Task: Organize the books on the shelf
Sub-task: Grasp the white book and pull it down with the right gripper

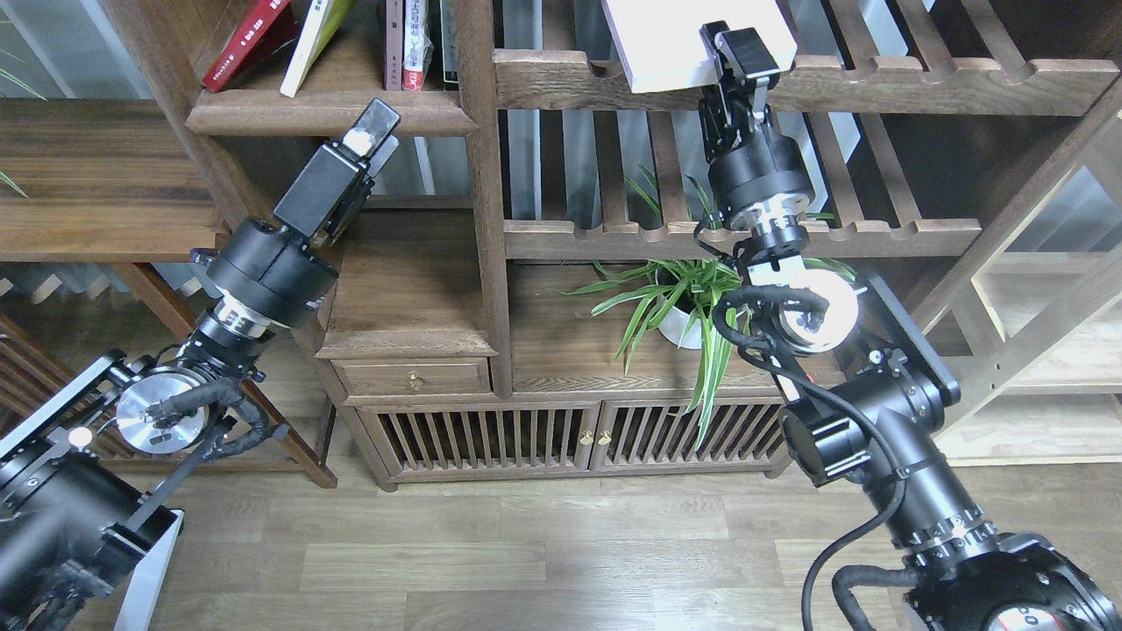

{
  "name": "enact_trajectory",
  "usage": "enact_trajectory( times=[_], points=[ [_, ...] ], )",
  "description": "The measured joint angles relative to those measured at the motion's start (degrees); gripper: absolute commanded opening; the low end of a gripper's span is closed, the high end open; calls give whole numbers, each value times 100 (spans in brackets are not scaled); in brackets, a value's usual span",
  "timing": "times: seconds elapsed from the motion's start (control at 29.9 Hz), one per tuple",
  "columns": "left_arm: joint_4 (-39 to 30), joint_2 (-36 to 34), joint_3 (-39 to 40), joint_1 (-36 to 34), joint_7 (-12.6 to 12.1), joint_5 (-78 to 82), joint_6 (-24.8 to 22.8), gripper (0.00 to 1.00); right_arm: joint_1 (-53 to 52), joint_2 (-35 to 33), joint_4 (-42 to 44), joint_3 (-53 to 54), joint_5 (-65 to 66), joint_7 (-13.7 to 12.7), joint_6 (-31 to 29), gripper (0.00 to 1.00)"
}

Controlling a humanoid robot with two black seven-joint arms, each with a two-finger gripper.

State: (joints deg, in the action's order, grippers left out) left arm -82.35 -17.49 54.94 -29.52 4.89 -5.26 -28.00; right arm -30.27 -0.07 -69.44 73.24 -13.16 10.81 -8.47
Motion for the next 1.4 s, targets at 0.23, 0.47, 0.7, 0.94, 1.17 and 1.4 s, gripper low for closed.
enact_trajectory(
  times=[0.23,0.47,0.7,0.94,1.17,1.4],
  points=[
    [0,29,7,0,-12,0,0,99,49,6,47,-5,2,0,-320,3],
    [4,78,-25,0,-40,7,0,99,293,7,-19,-31,-18,1,-1025,2],
    [95,110,-57,4,-42,14,0,99,493,8,-173,-198,-14,-17,-1889,2],
    [126,145,-90,-27,-49,46,0,99,775,8,-423,-345,4,-18,-1953,2],
    [162,176,-90,-44,-52,53,0,99,1086,7,-574,-430,24,-18,-1954,2],
    [387,524,-84,-62,-52,59,0,99,1129,7,-663,-589,45,-17,-1954,1]
  ],
)
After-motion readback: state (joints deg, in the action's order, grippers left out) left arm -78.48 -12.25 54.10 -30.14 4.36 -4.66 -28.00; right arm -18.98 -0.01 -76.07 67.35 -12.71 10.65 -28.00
